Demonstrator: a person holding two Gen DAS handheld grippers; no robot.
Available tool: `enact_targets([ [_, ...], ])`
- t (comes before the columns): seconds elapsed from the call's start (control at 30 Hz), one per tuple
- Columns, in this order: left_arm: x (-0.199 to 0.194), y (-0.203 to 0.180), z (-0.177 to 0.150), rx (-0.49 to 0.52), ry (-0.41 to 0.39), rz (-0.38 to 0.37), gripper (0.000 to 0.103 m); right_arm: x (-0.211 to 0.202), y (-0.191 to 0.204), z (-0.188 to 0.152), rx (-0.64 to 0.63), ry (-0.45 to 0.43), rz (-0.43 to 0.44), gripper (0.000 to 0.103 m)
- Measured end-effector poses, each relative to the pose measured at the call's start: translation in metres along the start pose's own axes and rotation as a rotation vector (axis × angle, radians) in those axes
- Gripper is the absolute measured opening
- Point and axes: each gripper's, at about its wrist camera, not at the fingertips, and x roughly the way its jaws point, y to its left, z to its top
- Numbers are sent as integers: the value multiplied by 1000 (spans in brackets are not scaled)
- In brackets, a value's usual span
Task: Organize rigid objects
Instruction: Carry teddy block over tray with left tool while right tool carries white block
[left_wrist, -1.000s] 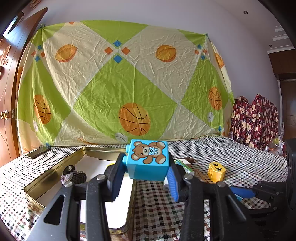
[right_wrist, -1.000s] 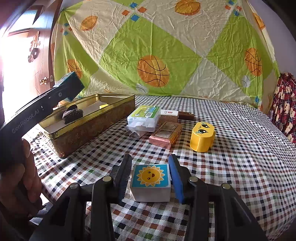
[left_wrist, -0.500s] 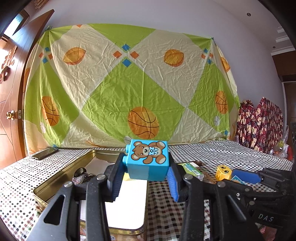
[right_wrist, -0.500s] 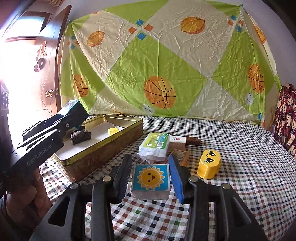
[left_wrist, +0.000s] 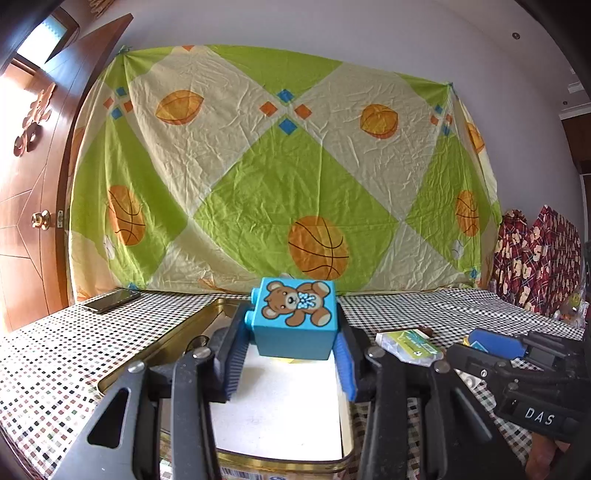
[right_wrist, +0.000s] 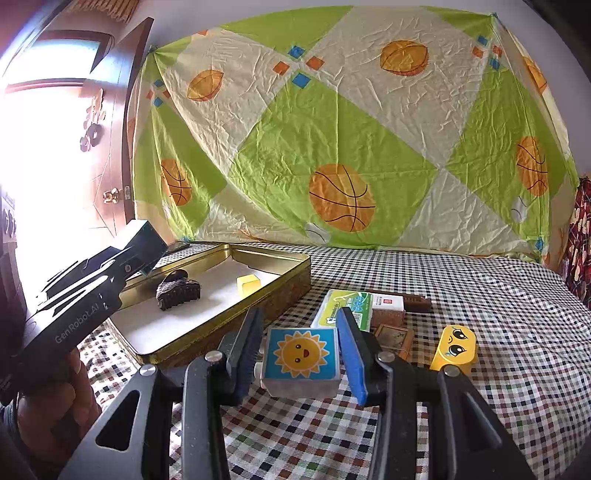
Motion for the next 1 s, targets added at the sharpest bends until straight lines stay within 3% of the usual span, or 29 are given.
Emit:
enact_targets([
  [0.7,3,29,3,-34,12,46,41,17,18,11,-29,8,53,44],
  [1.0,13,45,5,-61,64,40,41,27,32,22,-55,9,87,44],
])
